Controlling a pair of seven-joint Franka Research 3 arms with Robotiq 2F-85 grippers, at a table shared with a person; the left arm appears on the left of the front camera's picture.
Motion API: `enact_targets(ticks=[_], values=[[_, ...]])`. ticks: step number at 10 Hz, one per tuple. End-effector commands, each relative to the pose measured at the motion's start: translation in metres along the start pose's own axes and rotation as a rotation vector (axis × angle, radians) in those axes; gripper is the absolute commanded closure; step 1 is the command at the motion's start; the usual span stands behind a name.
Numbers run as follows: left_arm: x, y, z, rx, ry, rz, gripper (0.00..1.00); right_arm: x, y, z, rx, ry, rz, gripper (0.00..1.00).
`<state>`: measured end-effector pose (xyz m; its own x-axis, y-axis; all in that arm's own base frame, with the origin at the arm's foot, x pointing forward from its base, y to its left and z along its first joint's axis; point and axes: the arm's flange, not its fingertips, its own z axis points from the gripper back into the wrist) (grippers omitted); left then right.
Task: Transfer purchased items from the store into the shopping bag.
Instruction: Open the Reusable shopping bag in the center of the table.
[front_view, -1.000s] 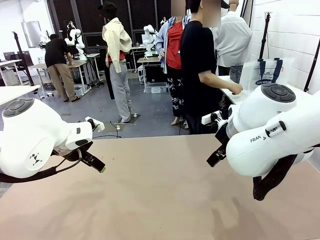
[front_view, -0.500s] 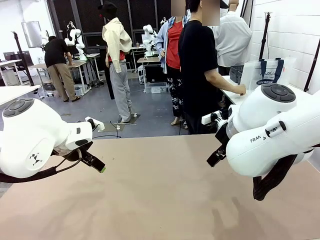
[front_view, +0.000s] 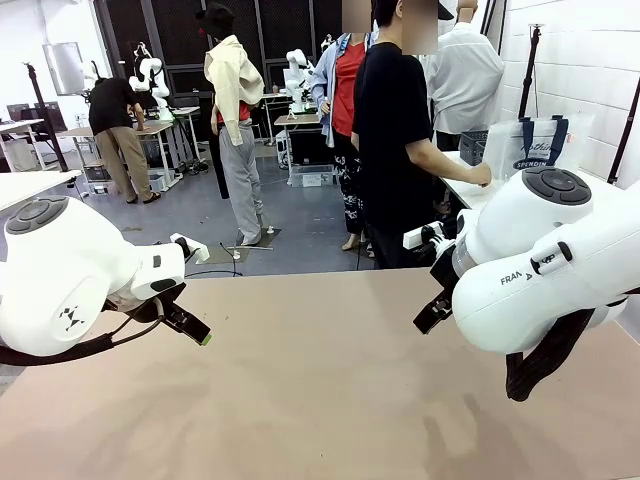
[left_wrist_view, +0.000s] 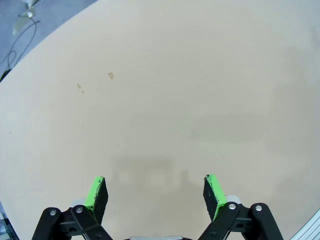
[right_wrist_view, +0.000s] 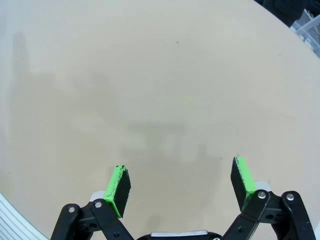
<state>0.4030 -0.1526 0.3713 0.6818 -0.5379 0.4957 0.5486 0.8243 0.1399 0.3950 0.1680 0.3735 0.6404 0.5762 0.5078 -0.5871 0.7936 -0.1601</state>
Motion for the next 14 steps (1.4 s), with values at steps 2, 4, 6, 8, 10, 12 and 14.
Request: enact_targets(ticks=[2, 4, 6, 8, 10, 12, 14], values=[[-0.0004, 0.0014, 0.0001, 0.0, 0.0, 0.003, 0.0, 0.0, -0.0001, 0.0, 0.0, 0.0, 0.0, 0.0], [-0.0004, 0.0014, 0.0001, 0.0, 0.0, 0.003, 0.0, 0.0, -0.0001, 0.0, 0.0, 0.0, 0.0, 0.0], [-0.0004, 0.0014, 0.0001, 0.0, 0.0, 0.003, 0.0, 0.0, -0.0001, 0.0, 0.0, 0.0, 0.0, 0.0], [-0.0004, 0.0014, 0.0001, 0.0, 0.0, 0.003, 0.0, 0.0, -0.0001, 0.0, 0.0, 0.0, 0.0, 0.0], [-0.0004, 0.0014, 0.0001, 0.0, 0.0, 0.003, 0.0, 0.0, -0.0001, 0.0, 0.0, 0.0, 0.0, 0.0], [-0.0004, 0.0014, 0.0001, 0.0, 0.0, 0.003, 0.0, 0.0, -0.0001, 0.0, 0.0, 0.0, 0.0, 0.0], [-0.0004, 0.0014, 0.0001, 0.0, 0.0, 0.003, 0.0, 0.0, -0.0001, 0.0, 0.0, 0.0, 0.0, 0.0]])
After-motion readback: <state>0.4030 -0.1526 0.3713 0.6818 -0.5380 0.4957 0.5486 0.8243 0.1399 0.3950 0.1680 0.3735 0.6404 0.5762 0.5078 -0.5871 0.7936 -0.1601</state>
